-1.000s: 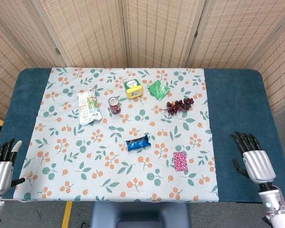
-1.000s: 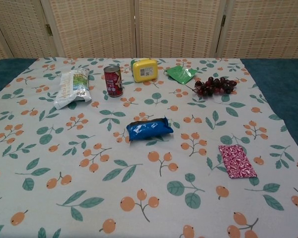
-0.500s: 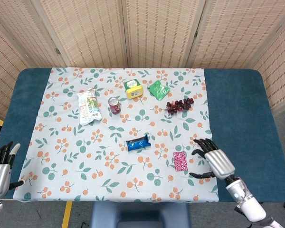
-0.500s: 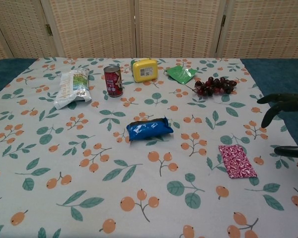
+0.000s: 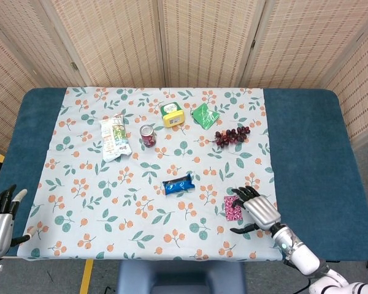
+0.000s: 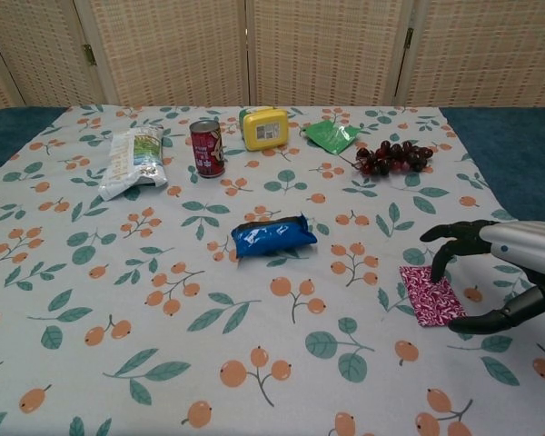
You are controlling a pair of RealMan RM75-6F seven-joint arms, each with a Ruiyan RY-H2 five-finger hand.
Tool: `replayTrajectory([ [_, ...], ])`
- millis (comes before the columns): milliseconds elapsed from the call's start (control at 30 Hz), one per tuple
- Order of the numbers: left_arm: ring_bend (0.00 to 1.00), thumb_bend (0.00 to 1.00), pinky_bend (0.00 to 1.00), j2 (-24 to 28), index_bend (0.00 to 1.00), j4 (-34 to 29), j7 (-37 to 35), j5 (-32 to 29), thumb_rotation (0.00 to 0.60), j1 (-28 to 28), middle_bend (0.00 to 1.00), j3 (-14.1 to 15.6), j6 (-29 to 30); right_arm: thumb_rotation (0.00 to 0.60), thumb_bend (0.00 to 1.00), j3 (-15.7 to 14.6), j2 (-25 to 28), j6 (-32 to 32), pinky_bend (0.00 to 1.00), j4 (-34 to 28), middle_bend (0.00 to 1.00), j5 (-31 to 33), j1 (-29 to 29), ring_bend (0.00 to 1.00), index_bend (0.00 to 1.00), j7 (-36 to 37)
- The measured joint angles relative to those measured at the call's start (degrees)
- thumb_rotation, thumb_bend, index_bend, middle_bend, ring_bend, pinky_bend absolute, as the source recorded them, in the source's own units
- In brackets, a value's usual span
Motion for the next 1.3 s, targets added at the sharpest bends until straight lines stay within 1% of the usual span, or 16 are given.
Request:
replayTrajectory([
  [733, 0.08, 0.22, 0.00, -0.4, 0.17, 1.5, -1.6, 0.3, 0.600, 0.4, 0.04, 0.0, 0.1, 0.253, 0.19, -0.7, -5.2, -0.6, 0.00, 5.5, 0.11, 0.6, 2.6, 0.00, 0.34, -0.6],
  [1067, 0.08, 0.22, 0.00, -0.5, 0.18, 2.0, -2.1, 0.3, 0.600, 0.4, 0.04, 0.0, -0.1, 0.252, 0.19, -1.3, -4.7, -0.2, 0.00, 6.6, 0.11, 2.6, 1.9, 0.00, 0.34, -2.1],
  [1300, 0.08, 0.22, 0.00, -0.7, 0.19, 2.2, -1.9, 0.4, 0.600, 0.5, 0.04, -0.1, 0.1, 0.252, 0.19, -1.9, -3.0, 1.2, 0.00, 7.2, 0.11, 4.3, 0.2, 0.00, 0.34, -2.5],
])
